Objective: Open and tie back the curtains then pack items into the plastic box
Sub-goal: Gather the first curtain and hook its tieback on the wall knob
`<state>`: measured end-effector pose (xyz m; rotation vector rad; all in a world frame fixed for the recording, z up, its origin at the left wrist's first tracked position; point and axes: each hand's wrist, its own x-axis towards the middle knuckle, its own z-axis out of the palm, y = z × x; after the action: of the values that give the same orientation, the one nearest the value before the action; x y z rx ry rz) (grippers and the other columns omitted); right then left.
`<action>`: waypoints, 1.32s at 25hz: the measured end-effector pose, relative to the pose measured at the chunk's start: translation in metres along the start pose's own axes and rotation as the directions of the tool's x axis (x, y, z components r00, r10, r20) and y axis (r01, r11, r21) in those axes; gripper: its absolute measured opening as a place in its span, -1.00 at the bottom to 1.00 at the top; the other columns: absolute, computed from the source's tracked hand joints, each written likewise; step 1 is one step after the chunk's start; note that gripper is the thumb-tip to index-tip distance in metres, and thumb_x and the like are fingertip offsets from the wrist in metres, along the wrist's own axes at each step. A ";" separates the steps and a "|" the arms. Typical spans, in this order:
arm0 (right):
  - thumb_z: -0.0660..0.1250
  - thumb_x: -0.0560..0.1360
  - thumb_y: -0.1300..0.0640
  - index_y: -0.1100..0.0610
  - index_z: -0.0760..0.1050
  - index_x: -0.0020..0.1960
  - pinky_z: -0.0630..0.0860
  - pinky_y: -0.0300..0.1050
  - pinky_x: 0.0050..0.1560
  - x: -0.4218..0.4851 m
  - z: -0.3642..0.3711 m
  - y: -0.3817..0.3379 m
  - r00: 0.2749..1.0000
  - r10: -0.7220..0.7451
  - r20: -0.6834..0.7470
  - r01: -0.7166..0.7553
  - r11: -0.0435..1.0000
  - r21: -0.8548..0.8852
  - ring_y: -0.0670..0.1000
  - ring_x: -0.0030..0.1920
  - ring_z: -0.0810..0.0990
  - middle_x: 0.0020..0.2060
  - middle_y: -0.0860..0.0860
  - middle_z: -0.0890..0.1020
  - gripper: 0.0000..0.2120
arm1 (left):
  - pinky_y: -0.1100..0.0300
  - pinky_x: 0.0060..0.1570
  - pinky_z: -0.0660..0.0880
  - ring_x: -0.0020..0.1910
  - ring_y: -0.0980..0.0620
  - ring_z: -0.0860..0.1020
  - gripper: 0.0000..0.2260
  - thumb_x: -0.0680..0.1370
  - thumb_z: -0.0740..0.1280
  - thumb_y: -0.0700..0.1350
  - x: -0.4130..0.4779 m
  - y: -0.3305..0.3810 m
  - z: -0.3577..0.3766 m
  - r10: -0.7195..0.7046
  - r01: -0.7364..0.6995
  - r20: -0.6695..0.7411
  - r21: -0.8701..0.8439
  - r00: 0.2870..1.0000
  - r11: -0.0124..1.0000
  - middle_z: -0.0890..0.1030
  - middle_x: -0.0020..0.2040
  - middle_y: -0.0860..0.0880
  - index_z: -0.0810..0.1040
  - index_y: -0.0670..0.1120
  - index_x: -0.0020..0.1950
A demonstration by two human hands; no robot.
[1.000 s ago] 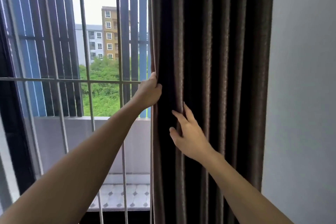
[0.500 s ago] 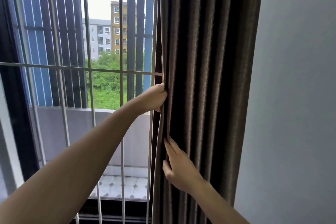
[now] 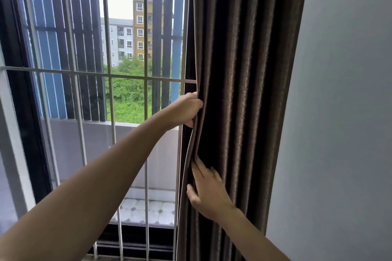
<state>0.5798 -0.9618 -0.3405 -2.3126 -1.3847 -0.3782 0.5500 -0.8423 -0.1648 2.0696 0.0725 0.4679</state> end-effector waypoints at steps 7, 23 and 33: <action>0.24 0.42 -0.15 0.00 0.40 0.36 0.01 0.19 0.50 -0.004 -0.011 0.011 0.982 -0.079 -0.170 0.058 0.990 -0.128 0.00 0.51 0.07 0.47 0.01 0.28 -0.47 | 0.17 -0.31 0.45 -0.26 -0.07 0.50 -0.88 0.56 0.19 -0.17 0.003 -0.008 -0.002 0.162 -0.113 -0.053 0.510 0.985 0.853 0.51 -0.19 -0.11 0.42 -0.23 -0.04; 0.20 0.57 0.05 0.08 0.03 0.54 -0.01 -0.36 0.39 -0.009 -0.036 0.006 0.996 0.052 -0.067 -0.036 0.977 0.211 -0.11 0.51 0.06 0.54 -0.12 -0.01 -0.39 | 0.05 -0.16 0.44 -0.19 -0.07 0.45 -0.81 0.60 0.07 -0.16 0.010 -0.020 0.008 0.086 -0.063 -0.031 0.455 0.996 0.888 0.49 -0.07 -0.20 0.35 -0.28 0.03; 0.19 0.56 0.05 0.11 -0.01 0.54 -0.06 -0.35 0.41 -0.012 -0.026 0.014 0.999 0.015 -0.034 -0.011 0.994 0.110 -0.06 0.52 0.07 0.55 -0.05 -0.01 -0.36 | 0.21 -0.31 0.46 -0.26 0.04 0.46 -0.88 0.55 0.12 -0.16 0.003 -0.003 0.026 0.003 -0.003 0.002 0.169 1.000 0.986 0.46 -0.17 -0.05 0.38 -0.12 0.05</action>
<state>0.5863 -0.9901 -0.3258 -2.2146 -1.3389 -0.3279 0.5621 -0.8612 -0.1782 2.2365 0.1110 0.4754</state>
